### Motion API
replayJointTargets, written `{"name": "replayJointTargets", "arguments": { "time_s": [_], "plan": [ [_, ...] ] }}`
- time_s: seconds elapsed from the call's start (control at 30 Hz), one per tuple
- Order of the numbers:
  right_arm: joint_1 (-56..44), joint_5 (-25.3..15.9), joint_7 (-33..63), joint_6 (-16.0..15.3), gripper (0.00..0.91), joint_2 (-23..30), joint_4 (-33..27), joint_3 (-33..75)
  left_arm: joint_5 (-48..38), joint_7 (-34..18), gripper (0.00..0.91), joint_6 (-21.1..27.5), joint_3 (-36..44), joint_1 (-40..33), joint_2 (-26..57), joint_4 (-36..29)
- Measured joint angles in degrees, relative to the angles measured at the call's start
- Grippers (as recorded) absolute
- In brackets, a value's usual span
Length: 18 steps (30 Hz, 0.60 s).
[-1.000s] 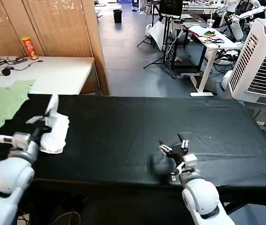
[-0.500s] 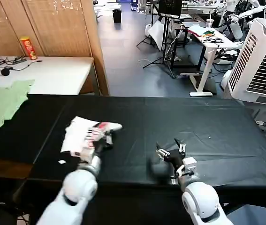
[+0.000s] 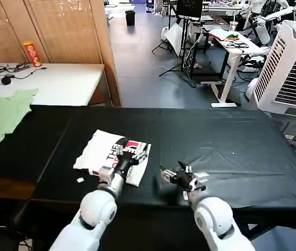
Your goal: Fold and organize the clothes.
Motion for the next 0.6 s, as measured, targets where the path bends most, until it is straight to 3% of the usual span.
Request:
{"name": "replayJointTargets", "arguments": {
  "time_s": [0.2,0.27,0.4,0.43,0.47,0.53,0.6],
  "plan": [
    [4.5,4.4,-0.3,-0.4,0.878,2.2,-5.3,-2.8,0.2,0.0,0.878,-0.3,-1.9,1.8,2.2,-1.8],
    [6.1,4.8,-0.3,-0.4,0.829,3.1,-7.3,-3.5,0.1,0.0,0.878,-0.4,-2.6,2.7,2.7,-2.4],
    [8.3,5.3,-0.4,-0.2,0.673,4.1,-10.4,-4.2,0.0,-0.1,0.878,-0.5,-3.7,4.0,3.4,-3.5],
    [8.8,5.4,-0.5,-0.2,0.556,4.4,-11.0,-4.4,0.0,-0.1,0.878,-0.6,-3.9,4.3,3.6,-3.7],
    [9.3,5.4,-0.7,-0.2,0.556,4.6,-11.7,-4.6,-0.1,-0.1,0.878,-0.6,-4.1,4.5,3.7,-3.9],
    [10.1,5.4,-1.0,-0.1,0.302,5.0,-12.9,-4.8,-0.1,-0.1,0.878,-0.7,-4.6,5.1,4.2,-4.5],
    [10.7,5.4,-1.4,0.0,0.205,5.3,-13.9,-4.9,-0.3,-0.1,0.878,-0.8,-5.1,5.6,4.7,-4.9]
  ]
}}
